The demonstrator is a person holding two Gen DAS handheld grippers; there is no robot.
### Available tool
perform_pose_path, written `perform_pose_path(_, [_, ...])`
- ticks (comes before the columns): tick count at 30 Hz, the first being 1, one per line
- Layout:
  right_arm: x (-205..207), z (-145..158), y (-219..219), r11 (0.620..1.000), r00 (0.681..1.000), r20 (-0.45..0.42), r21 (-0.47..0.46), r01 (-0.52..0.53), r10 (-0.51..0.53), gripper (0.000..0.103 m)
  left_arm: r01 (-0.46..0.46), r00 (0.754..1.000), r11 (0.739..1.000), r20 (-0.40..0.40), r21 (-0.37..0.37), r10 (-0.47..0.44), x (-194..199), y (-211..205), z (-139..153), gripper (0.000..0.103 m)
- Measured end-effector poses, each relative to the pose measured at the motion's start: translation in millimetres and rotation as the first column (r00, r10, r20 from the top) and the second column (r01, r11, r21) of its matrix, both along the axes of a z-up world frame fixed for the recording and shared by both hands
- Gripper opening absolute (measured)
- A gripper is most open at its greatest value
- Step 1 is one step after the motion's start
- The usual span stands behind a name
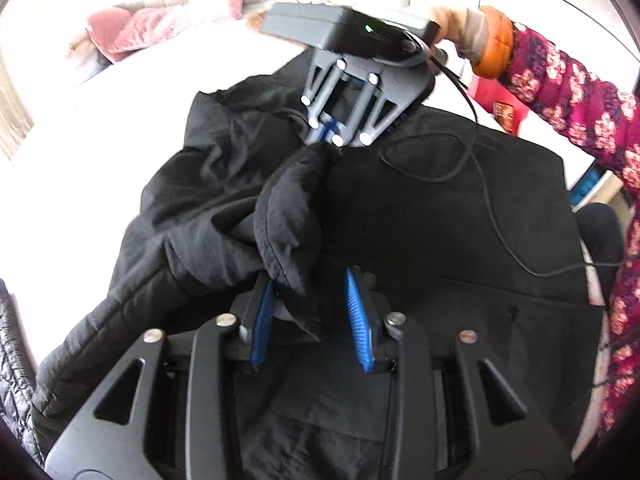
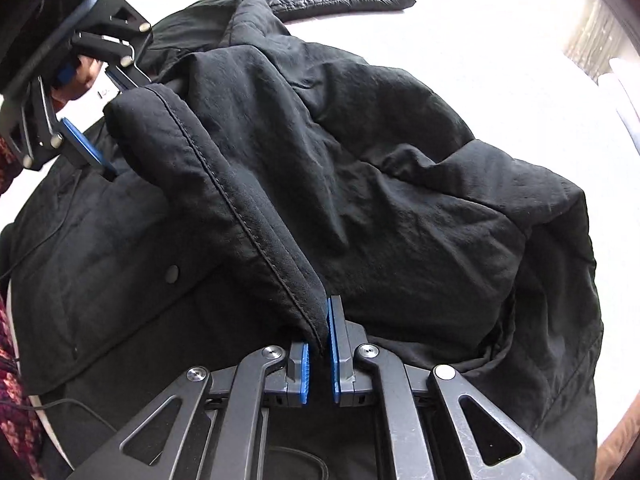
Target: Fold large clothes
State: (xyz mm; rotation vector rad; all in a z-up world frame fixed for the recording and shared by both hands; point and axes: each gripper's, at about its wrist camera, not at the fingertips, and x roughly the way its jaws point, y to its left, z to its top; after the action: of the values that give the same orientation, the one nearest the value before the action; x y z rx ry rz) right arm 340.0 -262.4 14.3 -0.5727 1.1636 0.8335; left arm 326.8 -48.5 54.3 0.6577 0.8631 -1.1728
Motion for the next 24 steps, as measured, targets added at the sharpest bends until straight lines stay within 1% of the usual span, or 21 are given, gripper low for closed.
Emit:
perform_pose_path(4, [-2.5, 1.5, 6.3, 0.999, 1.000, 0.002, -0.025, -0.027, 0.027, 0.007, 0.046, 0.999, 0.996, -0.007, 0.074, -0.046, -14.5, 6.8, -8.7, 0.037])
perform_pose_path(5, [-3.8, 1.7, 9.0, 0.999, 1.000, 0.003, -0.033, -0.031, 0.031, 0.007, 0.056, 0.998, 0.995, 0.001, 0.088, -0.057, -18.8, 10.1, -8.8, 0.037])
perform_pose_path(6, [-5.7, 0.6, 16.6, 0.999, 0.999, 0.003, -0.035, -0.033, 0.033, 0.007, 0.062, 0.998, 0.994, 0.008, 0.086, -0.063, -21.4, 11.4, -6.4, 0.037])
perform_pose_path(8, [-7.2, 3.8, 21.4, 0.998, 0.999, 0.007, -0.042, -0.040, 0.040, 0.007, 0.067, 0.998, 0.997, 0.008, 0.048, -0.067, -23.2, 16.5, 3.3, 0.037])
perform_pose_path(10, [-10.2, 5.0, 29.2, 0.997, 0.999, 0.005, -0.053, -0.047, 0.048, 0.007, 0.064, 0.998, 0.998, 0.009, -0.018, -0.064, -19.9, 17.3, 14.7, 0.038])
perform_pose_path(11, [4.7, 0.0, 36.3, 0.997, 0.999, 0.001, -0.058, -0.050, 0.050, 0.007, 0.059, 0.998, 0.997, 0.008, -0.051, -0.059, -16.1, 17.2, 20.3, 0.040])
perform_pose_path(12, [11.0, -8.0, 37.1, 0.997, 0.999, -0.006, -0.061, -0.052, 0.051, 0.007, 0.048, 0.999, 0.996, 0.003, -0.078, -0.048, -10.5, 15.2, 24.0, 0.040])
perform_pose_path(13, [12.3, -7.8, 38.7, 0.996, 0.998, -0.010, -0.066, -0.055, 0.054, 0.007, 0.034, 0.999, 0.995, 0.008, -0.089, -0.034, -4.6, 11.2, 25.1, 0.041])
perform_pose_path(15, [14.8, -8.0, 44.0, 0.996, 0.998, -0.021, -0.071, -0.060, 0.059, 0.007, 0.010, 1.000, 0.996, 0.025, -0.087, -0.007, 7.4, 1.2, 22.0, 0.043])
perform_pose_path(16, [15.8, -7.3, 47.2, 0.996, 0.998, -0.031, -0.064, -0.062, 0.060, 0.007, 0.002, 1.000, 0.997, 0.009, -0.078, -0.002, 13.9, -3.6, 16.5, 0.045])
perform_pose_path(17, [19.3, -6.1, 49.2, 0.997, 0.997, -0.042, -0.051, -0.061, 0.058, 0.007, -0.005, 1.000, 0.998, -0.025, -0.056, 0.003, 22.9, -11.7, 7.2, 0.045])
perform_pose_path(18, [23.2, -3.2, 48.0, 0.998, 0.997, -0.060, -0.022, -0.055, 0.053, 0.007, -0.003, 0.998, 1.000, -0.058, -0.022, 0.001, 30.6, -19.6, -5.4, 0.045])
perform_pose_path(20, [38.6, 6.5, 37.4, 0.996, 0.994, -0.102, 0.082, -0.028, 0.037, 0.007, 0.010, 0.992, 0.999, -0.130, 0.051, -0.003, 39.5, -29.9, -33.0, 0.044])
perform_pose_path(21, [45.9, 13.9, 33.9, 0.988, 0.993, -0.115, 0.157, -0.007, 0.025, 0.007, 0.015, 0.986, 0.997, -0.165, 0.081, -0.001, 43.4, -32.6, -45.7, 0.041])
perform_pose_path(22, [53.5, 21.2, 30.2, 0.971, 0.991, -0.131, 0.237, 0.015, 0.016, 0.007, 0.014, 0.982, 0.995, -0.191, 0.096, 0.005, 46.1, -33.7, -56.9, 0.034])
perform_pose_path(23, [61.1, 27.1, 27.7, 0.951, 0.989, -0.145, 0.307, 0.037, 0.008, 0.007, 0.010, 0.976, 0.997, -0.219, 0.083, 0.008, 48.7, -32.9, -64.5, 0.032])
perform_pose_path(24, [69.5, 28.6, 27.8, 0.935, 0.987, -0.161, 0.350, 0.059, -0.002, 0.007, 0.003, 0.968, 0.999, -0.250, 0.045, 0.009, 51.6, -30.0, -65.5, 0.031])
